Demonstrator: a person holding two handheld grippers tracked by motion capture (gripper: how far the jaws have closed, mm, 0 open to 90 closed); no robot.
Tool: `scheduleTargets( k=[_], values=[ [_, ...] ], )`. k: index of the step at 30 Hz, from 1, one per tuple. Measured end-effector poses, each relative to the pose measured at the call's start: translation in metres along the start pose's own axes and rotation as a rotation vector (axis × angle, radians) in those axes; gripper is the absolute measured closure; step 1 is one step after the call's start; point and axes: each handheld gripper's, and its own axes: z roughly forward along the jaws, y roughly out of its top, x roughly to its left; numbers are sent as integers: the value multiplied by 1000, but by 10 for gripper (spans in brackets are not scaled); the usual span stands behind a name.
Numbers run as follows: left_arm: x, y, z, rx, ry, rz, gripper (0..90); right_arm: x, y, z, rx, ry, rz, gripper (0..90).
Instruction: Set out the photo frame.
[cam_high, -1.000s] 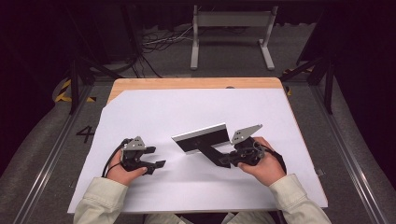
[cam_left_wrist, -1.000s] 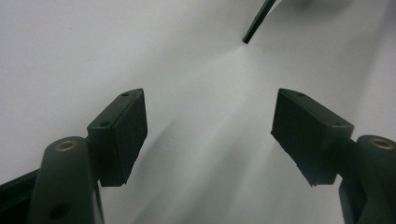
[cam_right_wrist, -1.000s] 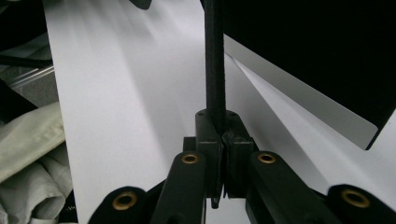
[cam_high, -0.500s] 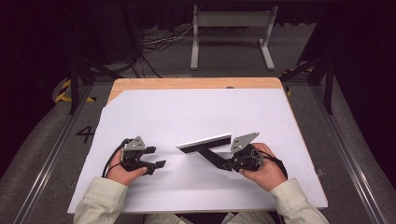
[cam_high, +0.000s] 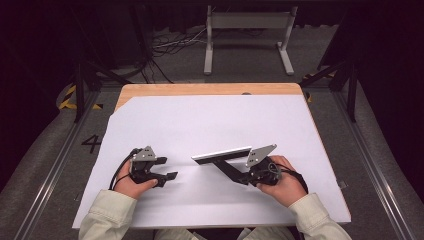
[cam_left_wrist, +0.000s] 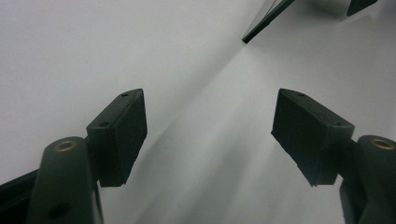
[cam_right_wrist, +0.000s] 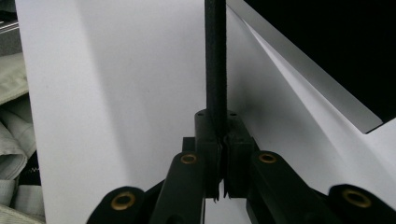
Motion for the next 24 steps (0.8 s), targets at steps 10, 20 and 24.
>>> scheduleTargets(
  k=[10,20,24],
  values=[
    [0,1,2,0,-6,-1,267,0,-5,5,34,-9,4,859],
    [0,2,4,7,-10,7,267,-2,-9,4,28,-27,38,819],
    [0,2,4,7,-11,8,267,-2,-9,4,24,-27,42,818]
  ],
)
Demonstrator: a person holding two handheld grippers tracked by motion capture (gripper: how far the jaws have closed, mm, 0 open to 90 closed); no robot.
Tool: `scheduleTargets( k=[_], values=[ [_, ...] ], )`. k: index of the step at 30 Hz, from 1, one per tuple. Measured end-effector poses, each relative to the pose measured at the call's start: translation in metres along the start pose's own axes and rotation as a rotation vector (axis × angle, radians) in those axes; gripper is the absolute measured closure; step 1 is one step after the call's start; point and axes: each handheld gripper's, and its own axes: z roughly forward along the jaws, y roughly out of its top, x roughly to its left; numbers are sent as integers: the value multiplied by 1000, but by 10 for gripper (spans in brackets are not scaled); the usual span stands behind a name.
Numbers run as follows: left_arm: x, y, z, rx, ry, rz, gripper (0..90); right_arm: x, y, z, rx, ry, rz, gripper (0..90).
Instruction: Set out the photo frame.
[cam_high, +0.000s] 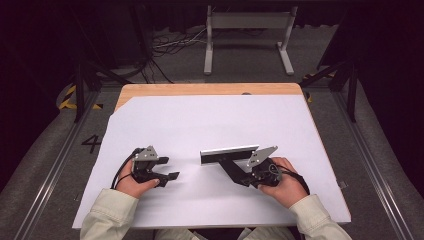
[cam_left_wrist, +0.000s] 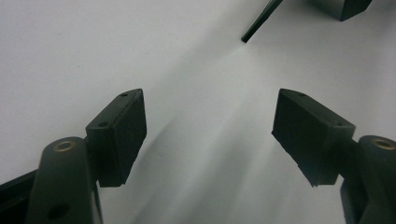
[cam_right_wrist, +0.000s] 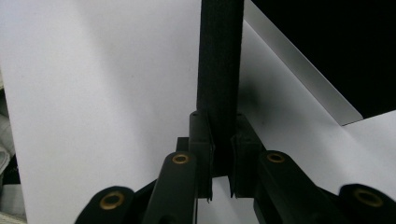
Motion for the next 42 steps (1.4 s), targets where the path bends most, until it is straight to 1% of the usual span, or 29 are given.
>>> scheduleTargets(
  k=[6,9,12,17,19,20,22,24,28,30,33,37,39,41,42],
  values=[
    [0,0,1,-2,1,-4,266,0,0,-2,-4,-3,9,807],
    [0,1,2,-1,-3,0,266,0,0,-7,-22,-5,24,763],
    [0,3,3,-5,18,10,261,0,0,-11,-36,-13,29,744],
    [1,4,3,-10,29,14,260,0,-2,-20,-56,-23,46,736],
    [1,6,4,-13,30,21,260,0,-3,-24,-64,-30,52,733],
    [0,7,5,-11,28,32,261,-1,-4,-27,-72,-38,57,731],
    [0,8,6,-11,27,32,262,-1,-5,-29,-76,-38,57,730],
    [-1,10,7,-12,28,48,269,-4,-8,-35,-94,-45,55,731],
    [-2,11,8,-12,29,61,277,-6,-10,-41,-110,-44,57,734],
    [-2,13,9,-7,21,66,295,-8,-13,-46,-125,-41,51,742],
    [-3,14,10,-2,3,79,378,-12,-17,-54,-131,-33,56,778],
    [-7,18,13,-8,-7,101,415,-15,-21,-61,-143,-36,62,798],
    [-8,19,13,-17,16,101,411,-16,-23,-64,-154,-40,59,798],
    [-8,21,12,-26,16,106,410,-18,-25,-66,-175,-29,68,791],
    [-8,21,12,-26,16,106,422,-18,-25,-66,-175,-29,68,791]
  ],
)
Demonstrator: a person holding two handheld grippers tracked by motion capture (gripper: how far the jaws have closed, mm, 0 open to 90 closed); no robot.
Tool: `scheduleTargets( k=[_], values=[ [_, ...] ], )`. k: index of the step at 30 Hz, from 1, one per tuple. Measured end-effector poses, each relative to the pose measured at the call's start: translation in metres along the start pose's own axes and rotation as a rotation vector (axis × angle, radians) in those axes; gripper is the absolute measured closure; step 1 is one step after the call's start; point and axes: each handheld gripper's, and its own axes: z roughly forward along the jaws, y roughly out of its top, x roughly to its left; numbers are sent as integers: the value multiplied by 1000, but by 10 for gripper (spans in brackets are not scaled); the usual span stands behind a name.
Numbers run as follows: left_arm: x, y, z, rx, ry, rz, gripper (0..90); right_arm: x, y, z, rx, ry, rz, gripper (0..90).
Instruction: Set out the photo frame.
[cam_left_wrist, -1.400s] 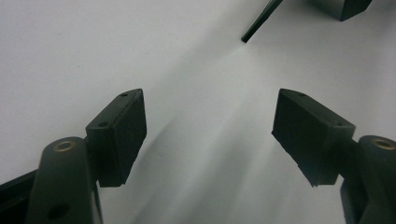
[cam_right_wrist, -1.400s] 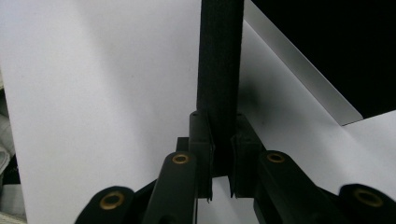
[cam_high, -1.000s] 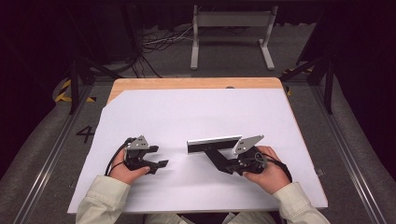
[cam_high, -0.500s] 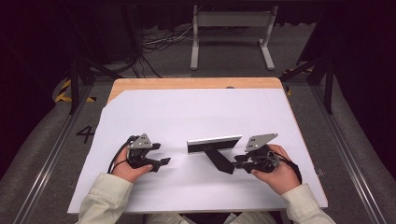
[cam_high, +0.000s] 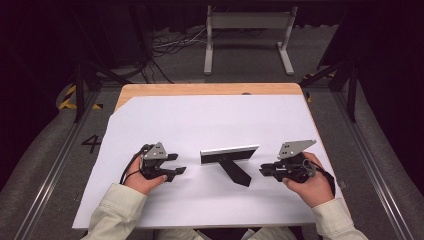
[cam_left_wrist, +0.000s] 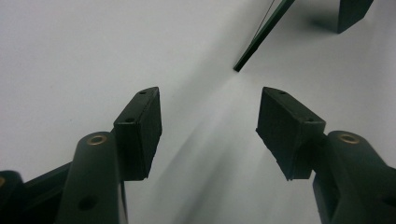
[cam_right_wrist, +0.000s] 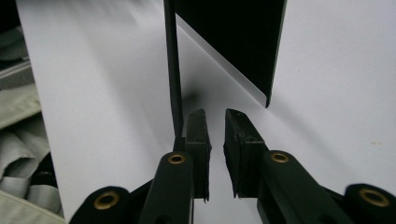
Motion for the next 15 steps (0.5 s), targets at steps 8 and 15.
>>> scheduleTargets(
  k=[8,15],
  values=[
    [-3,3,5,-32,-18,23,566,-7,-6,-8,-70,-23,8,811],
    [-3,6,14,-48,-29,18,789,-11,-11,-12,-86,-41,15,856]
  ],
)
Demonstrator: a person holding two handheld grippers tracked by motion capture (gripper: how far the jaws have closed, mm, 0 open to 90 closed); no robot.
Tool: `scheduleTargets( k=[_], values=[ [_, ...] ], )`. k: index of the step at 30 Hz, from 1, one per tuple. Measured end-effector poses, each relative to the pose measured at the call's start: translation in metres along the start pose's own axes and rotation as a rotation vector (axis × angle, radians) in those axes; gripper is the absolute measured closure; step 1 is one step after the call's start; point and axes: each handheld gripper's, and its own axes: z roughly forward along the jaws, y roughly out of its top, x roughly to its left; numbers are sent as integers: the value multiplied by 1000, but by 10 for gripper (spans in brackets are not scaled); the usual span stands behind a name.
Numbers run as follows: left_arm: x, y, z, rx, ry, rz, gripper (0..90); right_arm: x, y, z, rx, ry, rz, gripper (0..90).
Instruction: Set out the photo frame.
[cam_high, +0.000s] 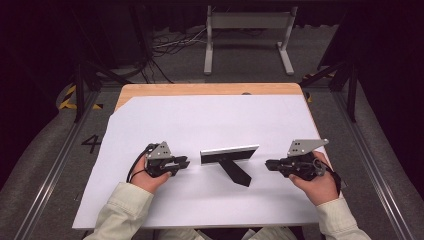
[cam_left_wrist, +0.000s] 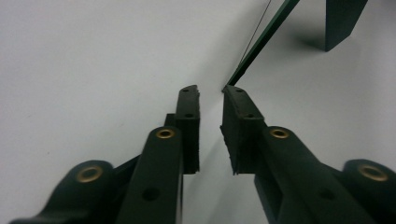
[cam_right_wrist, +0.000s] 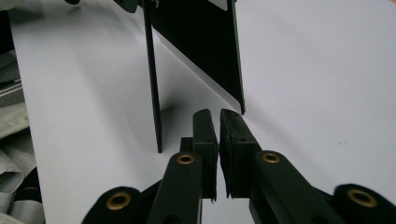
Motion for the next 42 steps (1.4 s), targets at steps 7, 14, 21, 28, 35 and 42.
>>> scheduleTargets(
  k=[7,14,21,28,35,42],
  values=[
    [2,4,10,-34,41,6,900,-1,-2,-4,-3,-9,8,877],
    [3,9,27,3,30,16,900,-3,-3,-9,-11,-21,13,878],
    [6,16,38,48,27,29,900,-4,-4,-11,-10,-18,14,879],
    [4,22,49,124,-11,62,900,-1,-1,-15,-4,-6,18,888],
    [0,24,52,141,-45,84,900,-2,-1,-20,-11,-17,20,889],
    [-4,26,51,173,-71,116,900,-2,0,-29,-33,-37,21,896]
  ],
)
